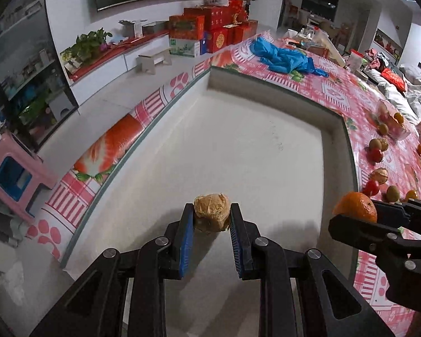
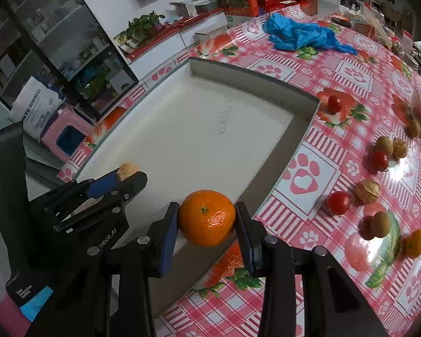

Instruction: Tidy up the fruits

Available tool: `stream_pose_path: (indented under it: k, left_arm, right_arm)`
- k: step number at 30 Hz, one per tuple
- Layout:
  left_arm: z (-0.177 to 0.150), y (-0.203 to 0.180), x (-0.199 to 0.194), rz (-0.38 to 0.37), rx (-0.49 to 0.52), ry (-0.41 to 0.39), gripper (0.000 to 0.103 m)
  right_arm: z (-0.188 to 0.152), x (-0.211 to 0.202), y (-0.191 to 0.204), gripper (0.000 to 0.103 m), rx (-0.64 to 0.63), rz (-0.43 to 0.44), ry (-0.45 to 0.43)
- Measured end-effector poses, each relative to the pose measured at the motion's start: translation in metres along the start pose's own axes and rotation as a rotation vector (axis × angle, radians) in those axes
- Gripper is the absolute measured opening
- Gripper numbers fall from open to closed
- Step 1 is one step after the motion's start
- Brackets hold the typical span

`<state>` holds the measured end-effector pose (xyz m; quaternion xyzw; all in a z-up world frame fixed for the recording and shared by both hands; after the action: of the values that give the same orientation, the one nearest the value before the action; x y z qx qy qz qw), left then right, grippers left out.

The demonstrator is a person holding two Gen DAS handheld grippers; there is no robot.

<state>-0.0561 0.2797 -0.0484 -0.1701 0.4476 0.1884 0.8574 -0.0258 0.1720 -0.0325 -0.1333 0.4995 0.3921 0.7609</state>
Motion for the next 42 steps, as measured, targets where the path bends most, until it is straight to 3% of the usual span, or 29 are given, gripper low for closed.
stream_pose_path:
  k: [7,10,11,12,13,14,16,22,29,32,38,42]
  left_arm:
    - [-0.004,0.000,0.004,0.011,0.005,0.007,0.026]
    - [-0.006,-0.002,0.006,0.016,0.011,0.017,0.030]
    - [-0.006,-0.001,0.006,0.021,0.008,0.015,0.038]
    - [-0.006,0.002,0.005,0.034,-0.004,0.012,0.067]
    - [-0.004,0.008,0.004,0.060,-0.018,-0.001,0.081]
    - [-0.002,0.013,0.001,0.081,-0.035,-0.025,0.084]
    - [0.000,0.014,-0.004,0.050,-0.057,-0.033,0.084]
    - [0.001,-0.004,-0.014,0.036,-0.011,-0.027,0.084]
    - [0.011,-0.066,-0.048,-0.073,0.093,-0.069,0.084]
    - [0.012,-0.101,-0.063,-0.141,0.143,-0.074,0.084]
    - [-0.005,-0.174,-0.083,-0.255,0.275,-0.064,0.084]
    - [-0.024,-0.209,-0.080,-0.280,0.327,-0.044,0.084]
  right_arm:
    - [-0.001,0.010,0.007,0.044,-0.016,0.012,0.019]
    - [-0.001,0.009,0.009,0.051,-0.023,0.026,0.016]
    - [0.000,0.007,0.008,0.054,-0.023,0.020,0.010]
    - [0.001,0.004,0.006,0.055,-0.020,0.017,-0.002]
    - [0.002,0.000,0.004,0.064,-0.015,0.023,-0.013]
    - [0.003,-0.002,0.004,0.077,-0.010,0.034,-0.022]
    - [0.005,-0.010,-0.001,0.087,0.008,0.025,-0.043]
    - [0.001,-0.032,-0.029,0.090,0.095,0.015,-0.070]
    - [-0.012,-0.076,-0.103,0.090,0.253,-0.056,-0.152]
    - [-0.025,-0.104,-0.157,0.090,0.349,-0.161,-0.190]
    - [-0.077,-0.132,-0.264,0.091,0.529,-0.418,-0.171]
    - [-0.120,-0.120,-0.305,0.091,0.626,-0.471,-0.122]
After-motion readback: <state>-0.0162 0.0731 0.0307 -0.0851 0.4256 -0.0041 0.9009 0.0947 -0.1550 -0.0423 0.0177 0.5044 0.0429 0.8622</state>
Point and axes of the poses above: each gripper's, at about its wrist camera, not at the fingertips, and x roughly the way its jaws point, y to its left, z to its top, the point moved 9 cm from there along x, roughly the way its jaws point, and after that the axes turned 8 degrees about -x, right-handed, at the moved point
